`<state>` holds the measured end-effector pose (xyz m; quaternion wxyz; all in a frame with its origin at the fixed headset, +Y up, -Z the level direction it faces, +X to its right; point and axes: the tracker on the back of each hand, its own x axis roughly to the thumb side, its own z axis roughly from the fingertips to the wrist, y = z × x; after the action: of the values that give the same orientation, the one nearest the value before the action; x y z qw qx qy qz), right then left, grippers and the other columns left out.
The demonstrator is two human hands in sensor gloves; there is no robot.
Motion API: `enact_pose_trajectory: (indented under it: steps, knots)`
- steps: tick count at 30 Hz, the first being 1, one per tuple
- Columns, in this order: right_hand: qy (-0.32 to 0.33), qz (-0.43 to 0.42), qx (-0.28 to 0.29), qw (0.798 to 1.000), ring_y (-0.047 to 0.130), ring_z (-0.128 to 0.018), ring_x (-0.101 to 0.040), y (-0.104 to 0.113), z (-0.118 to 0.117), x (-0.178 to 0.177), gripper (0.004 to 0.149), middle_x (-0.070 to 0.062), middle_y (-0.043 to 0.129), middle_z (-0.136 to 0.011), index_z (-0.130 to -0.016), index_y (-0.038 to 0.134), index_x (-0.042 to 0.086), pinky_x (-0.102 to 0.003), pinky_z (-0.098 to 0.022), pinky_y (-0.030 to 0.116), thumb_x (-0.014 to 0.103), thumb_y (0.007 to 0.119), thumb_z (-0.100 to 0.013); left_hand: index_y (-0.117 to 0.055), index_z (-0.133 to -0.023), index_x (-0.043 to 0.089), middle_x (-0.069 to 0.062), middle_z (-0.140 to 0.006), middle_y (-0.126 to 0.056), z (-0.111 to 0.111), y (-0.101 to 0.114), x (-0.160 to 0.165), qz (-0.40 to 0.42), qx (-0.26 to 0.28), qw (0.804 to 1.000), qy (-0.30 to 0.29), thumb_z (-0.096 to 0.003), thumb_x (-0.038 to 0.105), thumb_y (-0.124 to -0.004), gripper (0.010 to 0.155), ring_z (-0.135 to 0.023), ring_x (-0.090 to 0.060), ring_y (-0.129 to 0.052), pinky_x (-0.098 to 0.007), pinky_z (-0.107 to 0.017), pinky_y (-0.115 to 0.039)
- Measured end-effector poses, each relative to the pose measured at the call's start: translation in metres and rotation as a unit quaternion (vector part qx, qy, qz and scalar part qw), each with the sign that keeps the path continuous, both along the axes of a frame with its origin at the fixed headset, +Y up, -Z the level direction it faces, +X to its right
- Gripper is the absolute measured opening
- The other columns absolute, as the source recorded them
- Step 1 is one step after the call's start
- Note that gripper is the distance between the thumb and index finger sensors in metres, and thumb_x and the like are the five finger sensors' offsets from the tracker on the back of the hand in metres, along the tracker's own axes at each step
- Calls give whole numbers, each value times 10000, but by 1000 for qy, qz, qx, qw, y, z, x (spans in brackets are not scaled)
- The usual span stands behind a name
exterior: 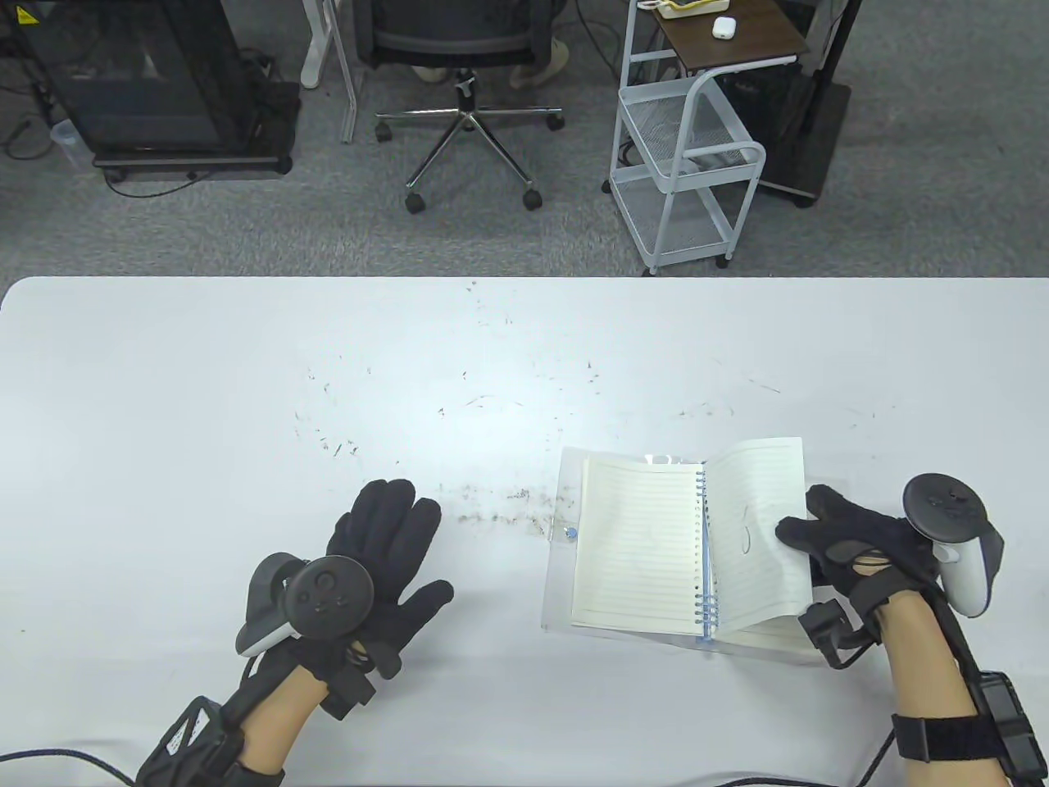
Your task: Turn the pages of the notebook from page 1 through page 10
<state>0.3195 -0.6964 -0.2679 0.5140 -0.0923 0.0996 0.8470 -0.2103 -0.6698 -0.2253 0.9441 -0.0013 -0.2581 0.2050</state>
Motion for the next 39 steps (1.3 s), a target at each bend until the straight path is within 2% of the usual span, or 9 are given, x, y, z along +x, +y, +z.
enact_pose_trajectory:
  steps: [4,19,27,33,39]
  knots:
    - [9,-7,10,1000,1153,-324,-160,2,-4,-16,672,-177,987,-633,-884,550,-69,-400,-275,951,266,914,-430,-388,-1137,246,-110,-1190,-243,0,0,0,-1,0,1000,-1,-458,680,-638,844,-1138,-470,-212,-709,-735,-383]
    - [75,24,7,997,1156,-320,-162,-3,-31,-95,637,-199,976,-645,-872,569,-76,-400,-272,953,258,896,-439,-392,-1137,244,-109,-1190,-245,1,2,-2,6,9,1000,-4,-457,679,-639,843,-1138,-470,-214,-709,-734,-384]
    - [106,77,-14,991,1156,-319,-158,-27,-44,-137,629,-206,972,-648,-869,575,-74,-397,-273,953,257,894,-438,-392,-1138,243,-111,-1190,-245,2,3,-3,10,16,1000,-8,-458,679,-639,845,-1137,-472,-213,-711,-734,-383]
    - [120,112,-17,986,1156,-322,-157,-45,-44,-151,626,-213,965,-658,-867,580,-71,-394,-276,954,257,892,-436,-397,-1137,243,-110,-1190,-248,3,3,-3,7,15,1000,-11,-457,679,-641,843,-1138,-472,-215,-710,-734,-385]
    - [142,147,-16,979,1153,-342,-164,-54,-43,-162,625,-232,942,-682,-874,577,-60,-398,-287,951,263,885,-438,-397,-1137,242,-112,-1189,-248,2,0,-1,2,7,1000,-13,-458,678,-640,843,-1137,-473,-215,-710,-733,-384]
